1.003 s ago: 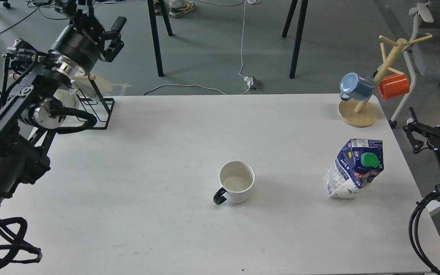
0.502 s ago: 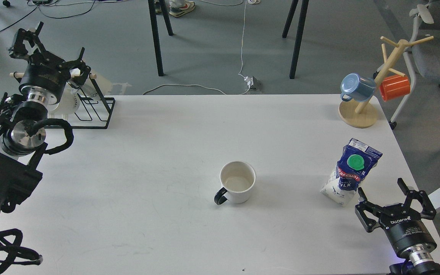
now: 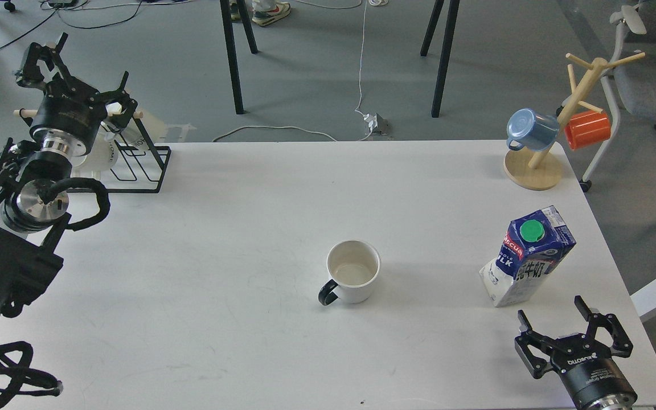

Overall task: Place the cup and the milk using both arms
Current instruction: 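Move the right gripper down toward the milk carton, then grasp the blue-and-white milk carton with the right gripper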

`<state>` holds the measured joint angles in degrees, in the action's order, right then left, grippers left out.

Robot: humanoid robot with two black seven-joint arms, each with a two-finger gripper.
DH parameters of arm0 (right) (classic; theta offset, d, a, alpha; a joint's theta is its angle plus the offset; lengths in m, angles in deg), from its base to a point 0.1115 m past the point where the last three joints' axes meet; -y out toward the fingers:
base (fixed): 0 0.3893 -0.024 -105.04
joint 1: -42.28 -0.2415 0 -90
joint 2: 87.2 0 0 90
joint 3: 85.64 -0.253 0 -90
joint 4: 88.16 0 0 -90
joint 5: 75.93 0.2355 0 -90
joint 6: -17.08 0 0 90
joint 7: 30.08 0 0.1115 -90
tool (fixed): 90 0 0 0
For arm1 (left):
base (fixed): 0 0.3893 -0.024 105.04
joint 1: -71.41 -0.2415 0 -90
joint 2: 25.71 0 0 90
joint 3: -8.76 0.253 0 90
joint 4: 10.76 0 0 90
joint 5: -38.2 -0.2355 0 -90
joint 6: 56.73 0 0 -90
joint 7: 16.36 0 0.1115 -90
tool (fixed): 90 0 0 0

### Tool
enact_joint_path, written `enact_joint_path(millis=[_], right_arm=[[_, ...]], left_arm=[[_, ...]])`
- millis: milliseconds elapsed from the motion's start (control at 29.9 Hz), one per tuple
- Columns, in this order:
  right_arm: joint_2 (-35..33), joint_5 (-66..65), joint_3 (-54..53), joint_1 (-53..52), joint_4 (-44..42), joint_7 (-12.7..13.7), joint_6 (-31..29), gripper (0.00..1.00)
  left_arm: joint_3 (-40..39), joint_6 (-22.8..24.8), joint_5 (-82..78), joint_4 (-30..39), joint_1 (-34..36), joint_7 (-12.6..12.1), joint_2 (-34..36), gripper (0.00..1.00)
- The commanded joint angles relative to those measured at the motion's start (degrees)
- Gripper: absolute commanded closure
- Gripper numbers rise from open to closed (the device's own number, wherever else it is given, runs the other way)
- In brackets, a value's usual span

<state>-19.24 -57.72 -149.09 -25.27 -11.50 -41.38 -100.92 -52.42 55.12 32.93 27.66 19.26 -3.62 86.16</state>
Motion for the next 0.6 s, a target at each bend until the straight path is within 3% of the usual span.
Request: enact_joint_path(millis=[0,569], right_arm=[[2.26,-0.81,0.25,-0.04,0.16,-0.04,0.0,0.01],[4.64,-0.72,-1.06,-3.56,0.07,-0.22,0.0,0.01]], left_arm=[[0.01,-0.06,-0.09,-0.01,-0.06,0.0,0.1,0.0],[0.09,0.03,-0.18,-0.01,-0.67,0.09,1.24,0.0]])
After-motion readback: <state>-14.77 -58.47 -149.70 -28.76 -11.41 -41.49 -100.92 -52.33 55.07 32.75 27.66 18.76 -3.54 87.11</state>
